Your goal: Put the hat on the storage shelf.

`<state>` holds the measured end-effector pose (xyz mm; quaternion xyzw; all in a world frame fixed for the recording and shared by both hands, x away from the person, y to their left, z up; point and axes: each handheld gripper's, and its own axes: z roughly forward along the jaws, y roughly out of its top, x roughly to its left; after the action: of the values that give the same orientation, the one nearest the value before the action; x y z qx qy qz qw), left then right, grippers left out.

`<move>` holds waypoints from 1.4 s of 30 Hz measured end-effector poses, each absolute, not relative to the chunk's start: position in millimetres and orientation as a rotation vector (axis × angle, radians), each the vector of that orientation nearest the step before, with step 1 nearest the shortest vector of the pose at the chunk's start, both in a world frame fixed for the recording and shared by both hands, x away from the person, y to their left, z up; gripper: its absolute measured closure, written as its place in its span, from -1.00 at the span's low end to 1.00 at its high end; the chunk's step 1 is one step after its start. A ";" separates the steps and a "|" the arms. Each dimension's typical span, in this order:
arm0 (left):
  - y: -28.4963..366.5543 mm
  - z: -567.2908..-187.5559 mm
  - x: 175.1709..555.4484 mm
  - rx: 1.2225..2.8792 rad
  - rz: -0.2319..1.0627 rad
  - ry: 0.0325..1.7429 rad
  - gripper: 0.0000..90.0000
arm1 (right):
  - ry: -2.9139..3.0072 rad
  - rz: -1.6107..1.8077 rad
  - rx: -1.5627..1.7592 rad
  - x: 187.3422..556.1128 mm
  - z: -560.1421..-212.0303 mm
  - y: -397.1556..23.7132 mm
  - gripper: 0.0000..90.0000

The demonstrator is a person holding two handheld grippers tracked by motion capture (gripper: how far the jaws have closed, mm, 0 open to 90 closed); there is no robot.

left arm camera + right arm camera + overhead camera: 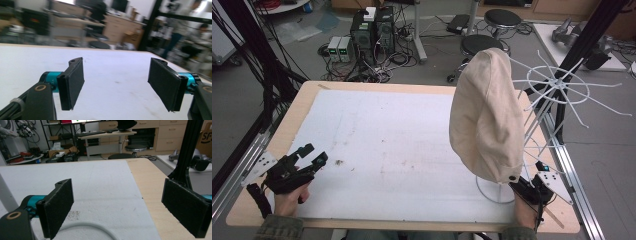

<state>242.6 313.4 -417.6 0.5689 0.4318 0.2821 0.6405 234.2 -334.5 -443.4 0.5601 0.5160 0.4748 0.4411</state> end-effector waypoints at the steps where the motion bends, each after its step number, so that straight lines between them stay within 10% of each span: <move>1: 313.4 -417.6 242.6 1.297 0.643 0.985 -0.36 | 1.281 1.179 1.390 234.2 -443.4 -334.5 -0.79; 16: 324.3 -436.3 239.8 1.159 1.071 1.364 -0.42 | 1.251 1.150 1.387 232.8 -444.4 -331.4 -0.79; 42: 327.2 -435.9 235.0 1.118 1.041 1.357 -0.41 | 1.247 1.166 1.401 230.6 -443.7 -332.3 -0.79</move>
<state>235.0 327.2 -435.9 0.4666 0.5665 0.4345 0.5220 230.6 -332.3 -443.7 0.5665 0.5044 0.4716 0.4497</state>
